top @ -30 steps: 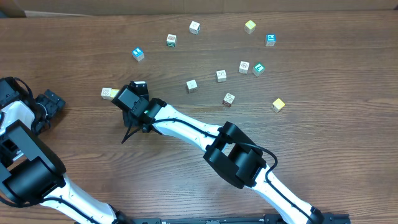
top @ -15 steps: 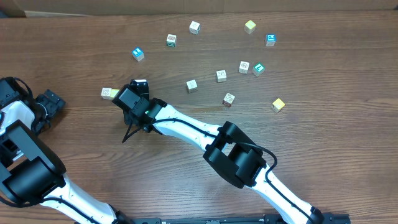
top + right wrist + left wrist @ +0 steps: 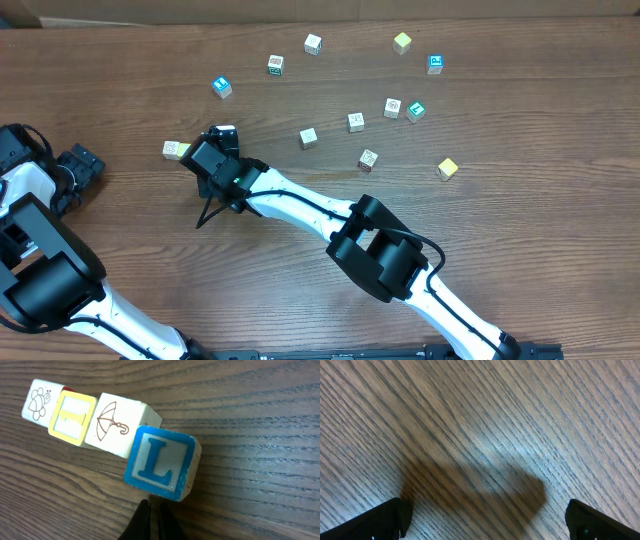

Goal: Form a horizontal line

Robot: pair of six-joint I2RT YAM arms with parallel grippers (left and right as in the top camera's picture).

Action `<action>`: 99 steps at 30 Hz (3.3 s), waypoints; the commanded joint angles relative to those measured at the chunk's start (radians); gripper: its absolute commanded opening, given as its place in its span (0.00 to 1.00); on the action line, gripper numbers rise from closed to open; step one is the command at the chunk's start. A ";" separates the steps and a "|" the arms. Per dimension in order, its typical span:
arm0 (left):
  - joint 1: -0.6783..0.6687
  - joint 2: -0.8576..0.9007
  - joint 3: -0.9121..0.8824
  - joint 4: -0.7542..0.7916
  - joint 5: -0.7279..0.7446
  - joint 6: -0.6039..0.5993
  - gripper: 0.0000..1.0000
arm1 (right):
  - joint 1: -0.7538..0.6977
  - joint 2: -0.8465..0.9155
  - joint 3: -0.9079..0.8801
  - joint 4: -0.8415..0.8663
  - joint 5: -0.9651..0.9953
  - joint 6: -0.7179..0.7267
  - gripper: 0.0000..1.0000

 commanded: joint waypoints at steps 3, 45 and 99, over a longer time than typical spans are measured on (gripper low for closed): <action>0.017 0.074 -0.060 -0.039 -0.029 -0.014 1.00 | -0.009 0.016 -0.013 0.023 0.015 -0.001 0.04; 0.017 0.074 -0.060 -0.039 -0.029 -0.014 1.00 | -0.014 0.016 -0.014 0.046 0.041 -0.001 0.04; 0.017 0.074 -0.060 -0.039 -0.029 -0.014 0.99 | -0.014 0.016 -0.014 0.033 0.048 -0.001 0.04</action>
